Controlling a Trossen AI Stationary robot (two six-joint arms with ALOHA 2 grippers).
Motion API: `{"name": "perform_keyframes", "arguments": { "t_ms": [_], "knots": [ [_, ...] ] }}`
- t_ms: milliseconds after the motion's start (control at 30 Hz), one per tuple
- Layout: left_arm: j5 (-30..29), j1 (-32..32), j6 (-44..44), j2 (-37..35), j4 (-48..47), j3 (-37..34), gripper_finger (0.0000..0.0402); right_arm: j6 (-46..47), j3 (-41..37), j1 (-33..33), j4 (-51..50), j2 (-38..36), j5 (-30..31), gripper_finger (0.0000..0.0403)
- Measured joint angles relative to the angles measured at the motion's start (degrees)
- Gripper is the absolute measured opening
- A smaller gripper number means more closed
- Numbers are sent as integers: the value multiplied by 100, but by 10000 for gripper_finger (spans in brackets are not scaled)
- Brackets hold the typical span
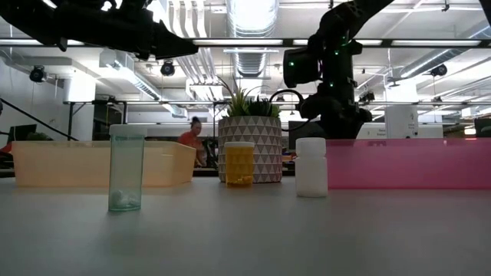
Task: Pick and place medicine bottles into bin by pill shape (circle, oval)
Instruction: Put the middle small blue pill bottle in the pink bin, then put the top large orange pill bottle in the orange bin
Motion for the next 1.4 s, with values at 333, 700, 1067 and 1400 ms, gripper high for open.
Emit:
{"name": "perform_keyframes", "arguments": {
  "t_ms": [333, 700, 1067, 1400],
  "knots": [
    [0, 2, 0, 0, 0, 0, 140, -4, 376, 0, -334, -1, 11, 139],
    [0, 2, 0, 0, 1, 0, 140, -7, 913, 95, -1107, -298, 368, 139],
    [0, 0, -2, 0, 3, 0, 140, 168, 350, 1068, -330, -1783, 1059, 139],
    [0, 2, -13, 0, 11, 2, 140, -78, -1013, 2094, 1441, -3219, 1556, 139]
  ]
}}
